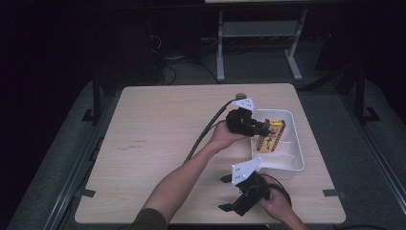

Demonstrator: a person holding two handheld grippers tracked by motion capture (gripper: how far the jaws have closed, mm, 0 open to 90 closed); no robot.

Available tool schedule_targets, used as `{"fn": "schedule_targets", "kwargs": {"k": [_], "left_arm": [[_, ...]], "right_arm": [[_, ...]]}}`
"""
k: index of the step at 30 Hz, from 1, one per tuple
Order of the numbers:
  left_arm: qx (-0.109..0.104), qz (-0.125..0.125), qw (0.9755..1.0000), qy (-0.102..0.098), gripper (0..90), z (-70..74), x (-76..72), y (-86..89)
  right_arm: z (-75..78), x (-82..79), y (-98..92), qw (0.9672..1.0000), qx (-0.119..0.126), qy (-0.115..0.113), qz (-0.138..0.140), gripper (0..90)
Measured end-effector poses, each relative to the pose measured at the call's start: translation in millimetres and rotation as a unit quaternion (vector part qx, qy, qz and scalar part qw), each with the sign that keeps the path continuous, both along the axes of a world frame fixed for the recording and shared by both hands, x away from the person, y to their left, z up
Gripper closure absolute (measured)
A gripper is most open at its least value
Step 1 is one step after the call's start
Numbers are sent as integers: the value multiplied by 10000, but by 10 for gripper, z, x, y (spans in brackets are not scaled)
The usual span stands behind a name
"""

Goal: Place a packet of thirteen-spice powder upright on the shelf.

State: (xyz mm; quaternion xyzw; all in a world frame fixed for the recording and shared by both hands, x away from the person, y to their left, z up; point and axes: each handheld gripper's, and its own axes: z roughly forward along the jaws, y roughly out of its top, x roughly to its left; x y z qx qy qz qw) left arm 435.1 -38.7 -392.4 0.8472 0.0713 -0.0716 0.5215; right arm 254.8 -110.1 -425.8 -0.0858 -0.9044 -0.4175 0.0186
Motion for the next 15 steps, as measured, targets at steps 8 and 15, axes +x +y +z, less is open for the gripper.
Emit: {"fn": "schedule_targets", "kwargs": {"k": [8, 15], "left_arm": [[79, 21, 10000, -20, 679, -58, 9, -10], [12, 64, 9999, 78, 680, -106, 25, -4]], "right_arm": [[-6, -5, 2, 10000, 18, 25, 56, 135], [-16, -2, 13, 9999, 7, 48, 89, 135]]}}
